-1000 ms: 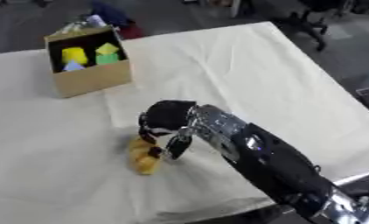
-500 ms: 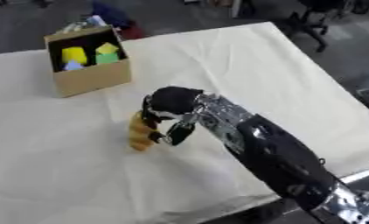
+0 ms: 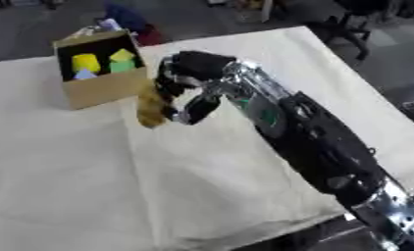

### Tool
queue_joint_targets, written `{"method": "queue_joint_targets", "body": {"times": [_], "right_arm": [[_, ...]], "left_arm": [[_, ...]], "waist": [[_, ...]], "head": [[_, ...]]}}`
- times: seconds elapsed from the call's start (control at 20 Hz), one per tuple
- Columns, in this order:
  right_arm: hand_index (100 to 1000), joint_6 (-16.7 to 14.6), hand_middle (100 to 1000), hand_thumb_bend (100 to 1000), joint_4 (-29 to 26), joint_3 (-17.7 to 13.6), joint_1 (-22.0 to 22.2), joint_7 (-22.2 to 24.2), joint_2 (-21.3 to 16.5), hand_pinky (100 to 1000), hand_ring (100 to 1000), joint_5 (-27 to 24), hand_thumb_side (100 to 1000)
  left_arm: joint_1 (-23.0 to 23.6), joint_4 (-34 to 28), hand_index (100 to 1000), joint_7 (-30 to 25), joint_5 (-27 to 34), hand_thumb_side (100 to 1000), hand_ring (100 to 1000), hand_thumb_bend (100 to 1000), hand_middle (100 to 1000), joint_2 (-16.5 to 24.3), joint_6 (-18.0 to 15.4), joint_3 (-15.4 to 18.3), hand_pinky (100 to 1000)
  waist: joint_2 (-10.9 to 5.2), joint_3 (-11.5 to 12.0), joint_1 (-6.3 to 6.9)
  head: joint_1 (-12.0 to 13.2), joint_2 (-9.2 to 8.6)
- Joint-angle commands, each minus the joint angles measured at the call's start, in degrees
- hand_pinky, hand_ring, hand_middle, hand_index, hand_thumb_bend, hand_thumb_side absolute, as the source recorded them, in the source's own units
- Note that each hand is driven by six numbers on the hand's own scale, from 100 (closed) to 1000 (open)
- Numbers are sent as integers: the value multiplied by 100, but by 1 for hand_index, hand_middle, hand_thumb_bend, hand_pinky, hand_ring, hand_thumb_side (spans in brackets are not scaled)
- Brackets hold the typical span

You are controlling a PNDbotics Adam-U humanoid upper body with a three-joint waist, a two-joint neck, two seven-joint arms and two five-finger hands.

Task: Pick up objects on the table and place them in the box.

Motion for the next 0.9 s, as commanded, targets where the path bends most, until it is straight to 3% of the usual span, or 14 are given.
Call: {"method": "queue_joint_targets", "body": {"times": [0.05, 0.25, 0.55, 0.65, 0.75, 0.8, 0.9], "right_arm": [[402, 123, 358, 100, 687, -288, -540, 1, 255, 599, 450, 154, 100], [404, 255, 355, 100, 2042, -943, -1119, -423, 826, 591, 453, 795, 100], [420, 819, 361, 100, 3573, -2030, -1646, -1890, 1572, 576, 465, 2137, 100], [520, 1008, 428, 100, 3923, -2228, -1722, -2329, 1737, 592, 507, 2487, 100], [675, 1148, 517, 100, 4190, -2334, -1756, -2603, 1870, 614, 563, 2794, 100], [816, 1218, 614, 100, 4295, -2373, -1750, -2662, 1926, 642, 628, 2905, 117], [921, 1340, 699, 100, 4440, -2407, -1728, -2619, 2007, 661, 670, 3050, 276]], "left_arm": [[-103, -121, 834, 1, 2, 823, 643, 100, 622, 43, -3, 34, 697], [-182, -143, 834, -27, 31, 819, 643, 100, 622, 6, -10, 8, 699], [-310, -161, 834, -79, 67, 816, 641, 100, 621, -58, -12, -53, 697], [-348, -166, 833, -100, 78, 814, 639, 100, 620, -79, -10, -80, 696], [-366, -166, 832, -110, 85, 813, 638, 100, 619, -91, -3, -95, 695], [-371, -164, 832, -111, 87, 812, 638, 100, 619, -97, 1, -99, 695], [-378, -163, 832, -110, 90, 811, 637, 100, 618, -107, 6, -103, 694]], "waist": [[-114, 74, 63], [-59, 330, 132], [29, 748, 199], [49, 863, 210], [63, 936, 219], [67, 955, 223], [65, 968, 228]], "head": [[-41, -115], [-141, -203], [-365, -310], [-429, -326], [-470, -333], [-480, -332], [-486, -326]]}}
